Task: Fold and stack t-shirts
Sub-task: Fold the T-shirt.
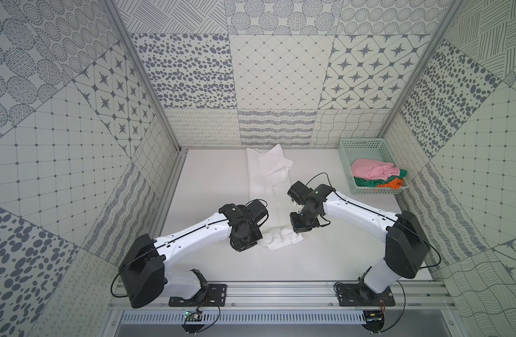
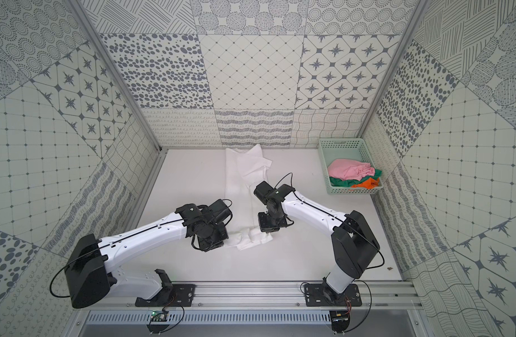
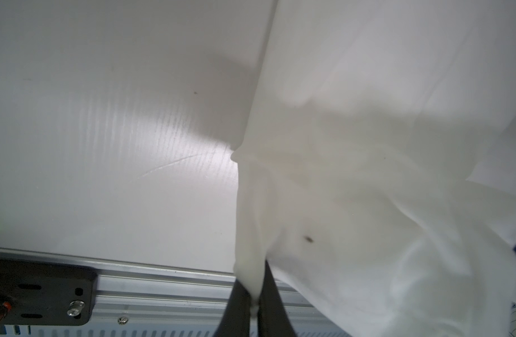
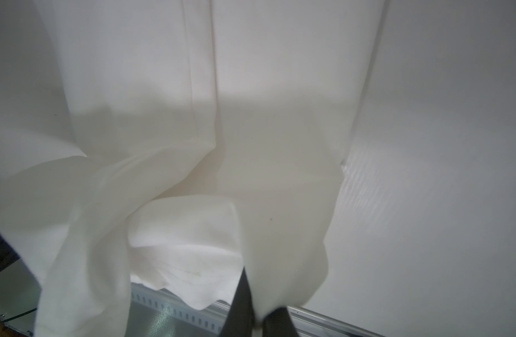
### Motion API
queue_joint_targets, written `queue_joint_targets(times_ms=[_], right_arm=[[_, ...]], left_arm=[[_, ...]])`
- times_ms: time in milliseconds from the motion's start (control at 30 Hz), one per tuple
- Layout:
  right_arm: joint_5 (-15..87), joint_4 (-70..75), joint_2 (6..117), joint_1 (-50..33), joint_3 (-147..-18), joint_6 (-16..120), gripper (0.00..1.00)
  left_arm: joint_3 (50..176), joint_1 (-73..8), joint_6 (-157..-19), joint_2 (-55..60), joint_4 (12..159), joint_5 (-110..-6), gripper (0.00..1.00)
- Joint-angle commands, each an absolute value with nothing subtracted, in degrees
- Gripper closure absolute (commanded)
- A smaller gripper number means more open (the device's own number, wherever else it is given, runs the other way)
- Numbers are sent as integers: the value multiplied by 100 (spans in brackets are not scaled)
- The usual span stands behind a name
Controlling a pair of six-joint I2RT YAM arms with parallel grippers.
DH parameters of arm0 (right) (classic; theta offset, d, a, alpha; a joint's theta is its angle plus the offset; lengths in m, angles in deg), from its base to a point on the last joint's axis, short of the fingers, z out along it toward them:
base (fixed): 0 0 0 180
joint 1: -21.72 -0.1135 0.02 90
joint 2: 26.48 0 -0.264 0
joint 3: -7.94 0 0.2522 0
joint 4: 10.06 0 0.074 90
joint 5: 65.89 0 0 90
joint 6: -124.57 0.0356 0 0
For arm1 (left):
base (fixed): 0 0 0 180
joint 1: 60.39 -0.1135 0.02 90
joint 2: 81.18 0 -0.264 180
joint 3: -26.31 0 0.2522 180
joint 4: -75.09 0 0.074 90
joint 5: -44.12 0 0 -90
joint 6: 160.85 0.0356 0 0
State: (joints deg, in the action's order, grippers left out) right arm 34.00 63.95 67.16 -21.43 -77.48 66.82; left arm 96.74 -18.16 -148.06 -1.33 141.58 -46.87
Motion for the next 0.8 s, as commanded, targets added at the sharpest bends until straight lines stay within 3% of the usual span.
queue_joint_targets(times_ms=[0, 367, 767], right_arm=[[3299, 6450, 6812, -2083, -8027, 6582, 98], [3287, 6628, 7324, -1796, -8959, 6340, 98], [3401, 7009, 8364, -1221, -10547, 5891, 98]], left_arm=[[10099, -2016, -14346, 215, 14420, -4534, 100], [11845, -2485, -13571, 1411, 14609, -4623, 100], [12946, -3375, -12981, 1681, 15011, -4657, 100]])
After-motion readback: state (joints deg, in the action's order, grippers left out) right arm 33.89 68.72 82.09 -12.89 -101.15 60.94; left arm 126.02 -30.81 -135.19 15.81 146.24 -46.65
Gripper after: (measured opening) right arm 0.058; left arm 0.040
